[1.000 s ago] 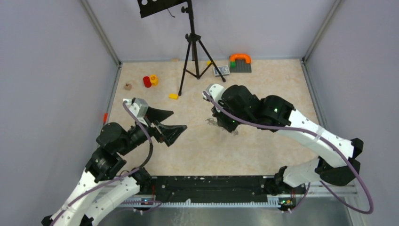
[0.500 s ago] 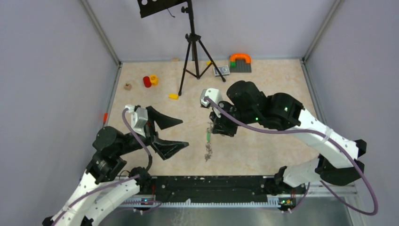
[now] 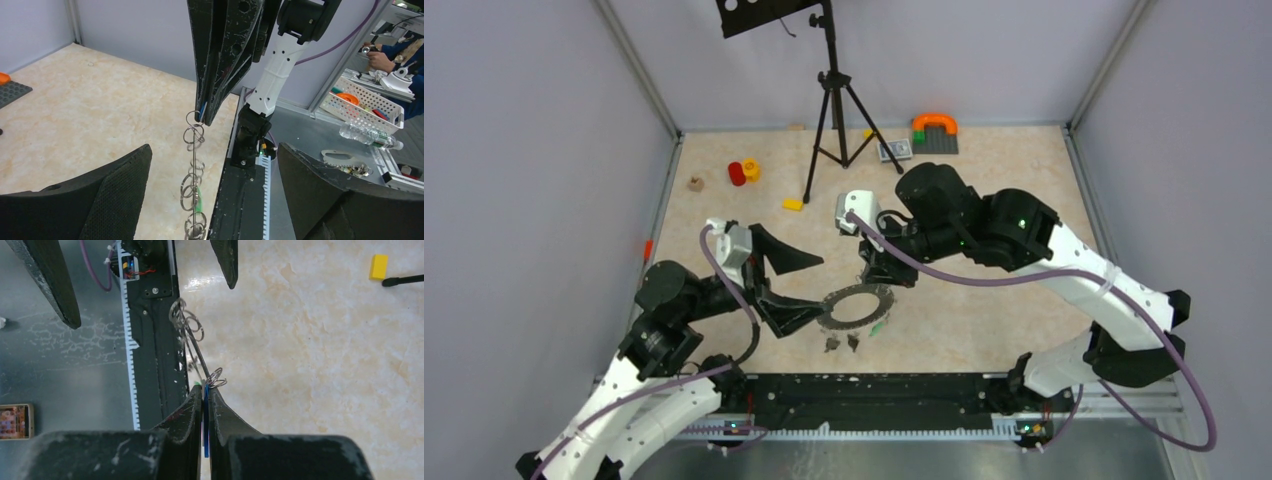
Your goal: Remove the keys from the keyring
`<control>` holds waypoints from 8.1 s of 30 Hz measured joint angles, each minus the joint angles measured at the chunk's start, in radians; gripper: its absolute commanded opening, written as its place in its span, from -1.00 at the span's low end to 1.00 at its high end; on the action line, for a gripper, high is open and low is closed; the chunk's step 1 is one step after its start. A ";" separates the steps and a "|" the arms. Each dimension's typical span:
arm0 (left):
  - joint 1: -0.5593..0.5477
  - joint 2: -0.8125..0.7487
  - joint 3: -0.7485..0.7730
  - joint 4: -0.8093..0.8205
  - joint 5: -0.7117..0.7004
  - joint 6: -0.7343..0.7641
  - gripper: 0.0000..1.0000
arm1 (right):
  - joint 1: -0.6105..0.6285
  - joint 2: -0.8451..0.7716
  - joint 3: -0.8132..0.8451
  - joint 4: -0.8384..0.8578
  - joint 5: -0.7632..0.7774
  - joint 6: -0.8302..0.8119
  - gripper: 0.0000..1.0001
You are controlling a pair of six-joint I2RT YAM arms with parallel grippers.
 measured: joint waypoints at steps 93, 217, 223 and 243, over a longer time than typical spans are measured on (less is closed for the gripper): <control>-0.069 0.224 -0.069 0.304 0.244 0.331 0.97 | 0.000 0.006 0.083 -0.084 -0.138 -0.085 -1.00; -0.107 0.273 -0.063 0.306 0.238 0.293 -0.98 | 0.000 -0.150 -0.130 0.103 -0.071 -0.032 -1.00; -0.114 0.229 0.031 0.080 0.167 0.473 -1.00 | 0.000 -0.187 -0.207 0.185 -0.070 -0.006 -1.00; -0.129 0.092 0.113 -0.264 -0.073 1.279 -1.00 | 0.003 -0.203 -0.370 0.536 -0.079 -0.072 -1.00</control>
